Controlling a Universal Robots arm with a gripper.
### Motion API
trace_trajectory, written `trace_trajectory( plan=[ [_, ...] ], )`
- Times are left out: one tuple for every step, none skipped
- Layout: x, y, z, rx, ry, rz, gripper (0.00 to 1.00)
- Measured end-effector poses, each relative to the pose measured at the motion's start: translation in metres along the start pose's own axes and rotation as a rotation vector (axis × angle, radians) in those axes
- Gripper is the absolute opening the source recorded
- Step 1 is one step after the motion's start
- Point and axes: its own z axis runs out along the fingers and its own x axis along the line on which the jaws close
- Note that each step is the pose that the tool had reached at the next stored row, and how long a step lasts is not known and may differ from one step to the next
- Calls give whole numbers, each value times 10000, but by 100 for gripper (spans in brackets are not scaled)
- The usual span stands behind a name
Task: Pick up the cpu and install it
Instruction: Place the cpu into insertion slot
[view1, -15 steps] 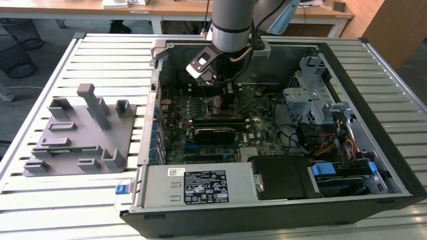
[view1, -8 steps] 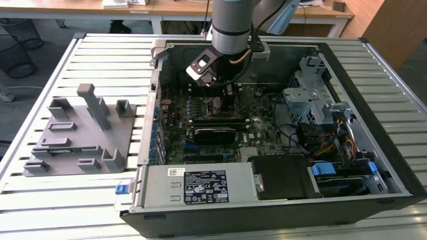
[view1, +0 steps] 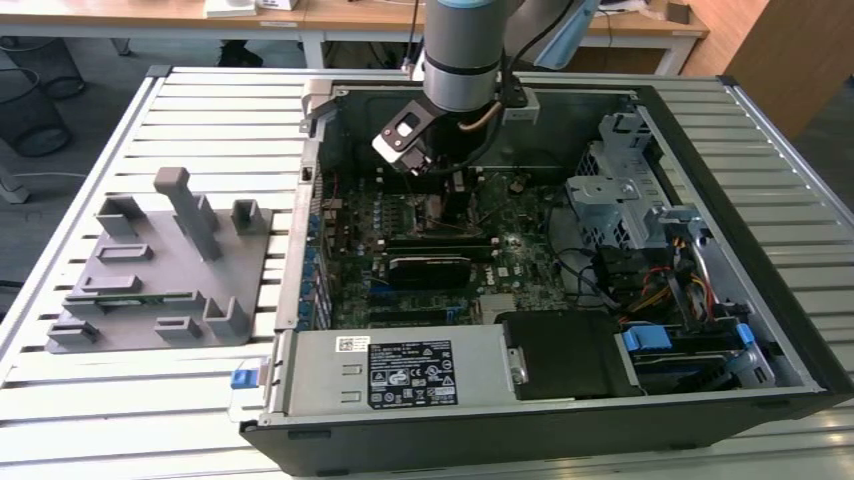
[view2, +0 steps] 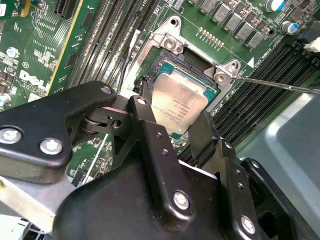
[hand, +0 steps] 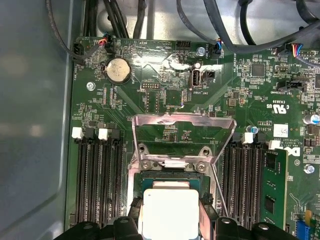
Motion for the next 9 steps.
trace_trajectory(
  plan=[
    [0, 0, 3, 1, -1, 28, 53],
    [0, 0, 7, 1, -1, 55, 53],
    [0, 0, 11, 1, -1, 90, 53],
    [0, 0, 15, 2, -2, 129, 53],
    [0, 0, 18, 3, -2, 155, 53],
    [0, 0, 22, 3, -2, 160, 53],
    [-2, -1, 26, 4, -3, 160, 53],
    [-5, -1, 31, 3, -3, 160, 53],
    [-7, -1, 35, 3, -3, 160, 53]
  ],
)
